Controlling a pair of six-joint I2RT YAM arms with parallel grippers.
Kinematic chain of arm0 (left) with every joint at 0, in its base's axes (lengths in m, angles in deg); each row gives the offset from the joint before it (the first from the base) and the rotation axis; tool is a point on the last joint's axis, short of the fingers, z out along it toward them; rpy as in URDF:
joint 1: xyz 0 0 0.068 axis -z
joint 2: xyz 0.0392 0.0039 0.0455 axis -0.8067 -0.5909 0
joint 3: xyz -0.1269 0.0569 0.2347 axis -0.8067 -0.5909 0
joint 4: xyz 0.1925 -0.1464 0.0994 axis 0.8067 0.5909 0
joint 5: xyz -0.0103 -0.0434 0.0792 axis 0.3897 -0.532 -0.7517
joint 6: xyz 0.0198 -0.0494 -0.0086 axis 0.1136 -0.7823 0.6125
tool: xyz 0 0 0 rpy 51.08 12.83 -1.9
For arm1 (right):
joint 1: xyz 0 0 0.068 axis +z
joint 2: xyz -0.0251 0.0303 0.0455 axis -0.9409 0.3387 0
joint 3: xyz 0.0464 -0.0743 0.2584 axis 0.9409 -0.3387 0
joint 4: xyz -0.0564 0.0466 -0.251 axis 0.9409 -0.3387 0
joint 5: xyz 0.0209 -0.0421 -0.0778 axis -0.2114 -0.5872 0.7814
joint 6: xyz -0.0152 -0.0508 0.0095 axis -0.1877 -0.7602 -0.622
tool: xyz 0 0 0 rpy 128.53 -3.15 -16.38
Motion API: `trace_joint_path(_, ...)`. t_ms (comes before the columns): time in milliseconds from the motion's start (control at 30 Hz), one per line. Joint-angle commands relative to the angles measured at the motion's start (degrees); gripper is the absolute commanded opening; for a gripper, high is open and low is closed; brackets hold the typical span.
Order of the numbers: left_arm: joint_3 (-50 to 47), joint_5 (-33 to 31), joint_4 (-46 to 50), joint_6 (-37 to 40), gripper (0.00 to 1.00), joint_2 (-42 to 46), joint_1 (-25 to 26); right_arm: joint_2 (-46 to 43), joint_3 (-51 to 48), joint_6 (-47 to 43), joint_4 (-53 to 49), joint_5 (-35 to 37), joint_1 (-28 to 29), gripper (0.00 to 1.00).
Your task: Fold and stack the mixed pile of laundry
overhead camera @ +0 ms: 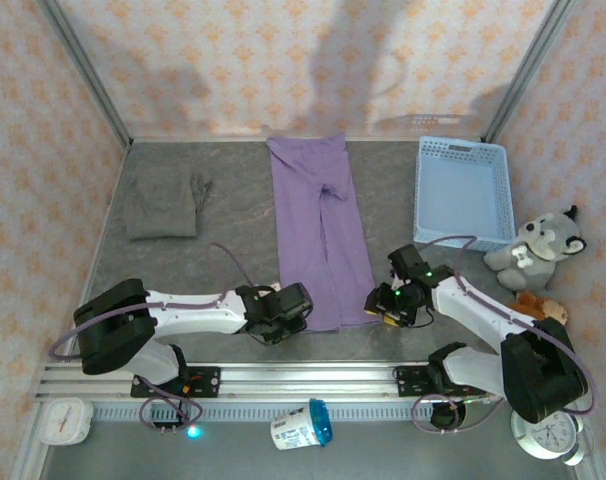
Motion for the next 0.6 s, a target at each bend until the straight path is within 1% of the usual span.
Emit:
trace_joint_path(0,0.96,-4.86,2.82,-1.75,0.39,-1.06,0.43,0.79,-0.74,1.25,2.6,-0.33,0.97,0.5)
trace_joint_path(100,1.11,-6.87,4.1,-2.0,0.35,-0.88,0.29,1.39,-0.48,1.57,3.67,0.05,1.79,0.48)
trace_joint_path(133,1.13,-7.4,4.38,-2.19,0.33,-0.74,0.31,2.83,-0.4,1.53,3.95,0.36,1.99,0.48)
trace_joint_path(167,1.13,-7.94,4.52,-2.33,0.3,-0.64,0.31,3.79,-0.32,1.49,4.21,0.61,2.18,0.45)
trace_joint_path(300,1.67,-9.15,5.22,-2.39,0.15,-0.86,0.13,4.87,0.11,1.8,4.62,1.23,2.25,0.24)
trace_joint_path(400,3.1,-9.16,5.95,-1.33,0.0,-1.82,-0.45,3.27,1.2,1.76,3.86,1.76,2.19,0.11)
trace_joint_path(467,4.38,-9.19,6.66,-0.62,0.0,-2.27,-0.93,2.22,2.09,1.64,3.74,1.63,2.25,0.01)
trace_joint_path(567,6.07,-9.46,7.26,0.24,0.0,-2.04,-1.86,2.37,4.4,1.65,3.19,1.19,2.24,0.0)
